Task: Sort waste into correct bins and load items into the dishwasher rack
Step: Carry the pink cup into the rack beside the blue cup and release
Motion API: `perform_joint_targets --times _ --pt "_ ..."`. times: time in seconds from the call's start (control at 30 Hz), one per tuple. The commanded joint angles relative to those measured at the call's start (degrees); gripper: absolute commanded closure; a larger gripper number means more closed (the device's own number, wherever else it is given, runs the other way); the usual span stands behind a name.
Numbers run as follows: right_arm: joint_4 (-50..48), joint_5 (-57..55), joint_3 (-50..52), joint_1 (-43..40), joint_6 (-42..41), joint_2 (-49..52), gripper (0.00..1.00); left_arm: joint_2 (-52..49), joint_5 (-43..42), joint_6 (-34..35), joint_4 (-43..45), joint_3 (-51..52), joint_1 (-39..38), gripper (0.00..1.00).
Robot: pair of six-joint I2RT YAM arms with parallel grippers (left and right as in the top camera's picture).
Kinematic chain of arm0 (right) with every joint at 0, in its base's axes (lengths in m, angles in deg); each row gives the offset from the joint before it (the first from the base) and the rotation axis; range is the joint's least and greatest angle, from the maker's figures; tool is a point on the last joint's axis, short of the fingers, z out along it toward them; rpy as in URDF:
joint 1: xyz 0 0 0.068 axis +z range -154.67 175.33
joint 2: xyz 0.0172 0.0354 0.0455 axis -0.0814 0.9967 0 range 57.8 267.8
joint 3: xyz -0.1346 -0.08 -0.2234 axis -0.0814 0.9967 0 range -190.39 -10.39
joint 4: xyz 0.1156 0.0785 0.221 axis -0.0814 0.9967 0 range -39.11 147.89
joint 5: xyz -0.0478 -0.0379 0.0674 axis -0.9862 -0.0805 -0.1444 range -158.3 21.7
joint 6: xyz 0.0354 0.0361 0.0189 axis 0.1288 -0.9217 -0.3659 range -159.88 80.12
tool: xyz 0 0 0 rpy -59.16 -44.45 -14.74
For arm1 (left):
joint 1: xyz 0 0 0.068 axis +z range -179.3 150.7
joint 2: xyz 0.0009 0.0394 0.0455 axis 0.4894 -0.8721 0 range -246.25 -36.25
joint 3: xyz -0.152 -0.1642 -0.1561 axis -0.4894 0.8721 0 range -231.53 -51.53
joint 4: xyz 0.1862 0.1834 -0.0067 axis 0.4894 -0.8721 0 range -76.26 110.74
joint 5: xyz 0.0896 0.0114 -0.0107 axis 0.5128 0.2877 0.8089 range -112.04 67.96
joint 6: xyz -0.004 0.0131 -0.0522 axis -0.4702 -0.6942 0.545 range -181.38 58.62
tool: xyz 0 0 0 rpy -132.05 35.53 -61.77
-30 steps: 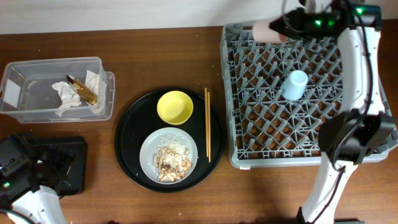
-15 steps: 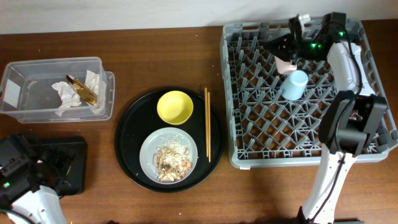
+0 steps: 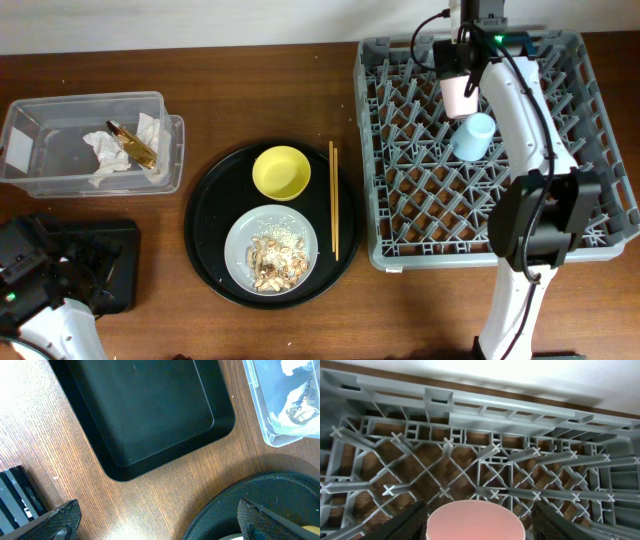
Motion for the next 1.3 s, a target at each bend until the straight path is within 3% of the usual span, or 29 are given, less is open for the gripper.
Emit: perform_joint_targets --times 0.0,0.13,0.23,0.3,0.33,0.43,0.6,0.63,0.83,0.97,1.0,1.07,1.13,1.17,1.27 --pt "2.47 -6.36 -0.13 0.33 -4.98 0.37 0.36 0.13 0.42 0.33 0.13 -0.09 0.20 0.01" --pt "9.29 -9.68 -0.13 0.31 -10.75 0.37 0.46 0.13 0.42 0.33 0.13 -0.09 0.20 0.01" --pt "14.21 -9.42 -0.31 0.35 -14.82 -1.33 0.48 0.13 0.42 0.33 0.13 -0.09 0.20 0.01" --pt "17.53 -9.44 -0.31 0.37 -16.31 -3.82 0.61 0.13 0.39 0.33 0.13 -0.09 0.20 0.01" --pt "18.71 -9.49 -0.31 0.37 -16.28 -4.44 0.83 0.13 0.39 0.33 0.13 -0.09 0.20 0.01" --pt "18.82 -9.46 -0.46 0.37 -16.35 -7.26 0.96 0.13 0.39 0.33 0.13 -0.09 0.20 0.01" --pt "16.44 -9.46 -2.93 1.18 -11.67 -14.21 0.96 0.13 0.42 0.33 0.13 -0.09 0.20 0.01" --pt "17.38 -6.88 -2.86 2.14 -11.67 -14.12 0.96 0.13 0.39 0.33 0.13 -0.09 0.20 0.01" --pt "24.44 45.86 -2.23 1.31 -9.16 -8.46 0.96 0.13 0.39 0.33 0.13 -0.09 0.20 0.01" --pt "24.02 52.52 -2.23 -3.28 -16.57 0.39 0.96 0.13 0.39 0.33 0.13 -0.09 0.20 0.01" --pt "24.24 54.01 -2.23 -4.48 -16.72 1.86 0.95 0.13 0.39 0.33 0.13 -0.09 0.20 0.01" --pt "25.31 54.05 -2.23 -6.47 -16.74 2.95 0.68 0.13 0.42 0.33 0.13 -0.09 0.20 0.01" --pt "26.45 54.03 -2.23 -7.32 -16.76 2.93 0.55 0.13 0.39 0.33 0.13 -0.09 0.20 0.01" --pt "26.62 54.01 -2.25 -7.93 -16.76 2.73 0.44 0.13 0.39 0.33 0.13 -0.09 0.20 0.01" --pt "26.67 45.27 -4.15 -8.46 -16.61 -1.11 0.25 0.13 0.39 0.33 0.13 -0.09 0.20 0.01"
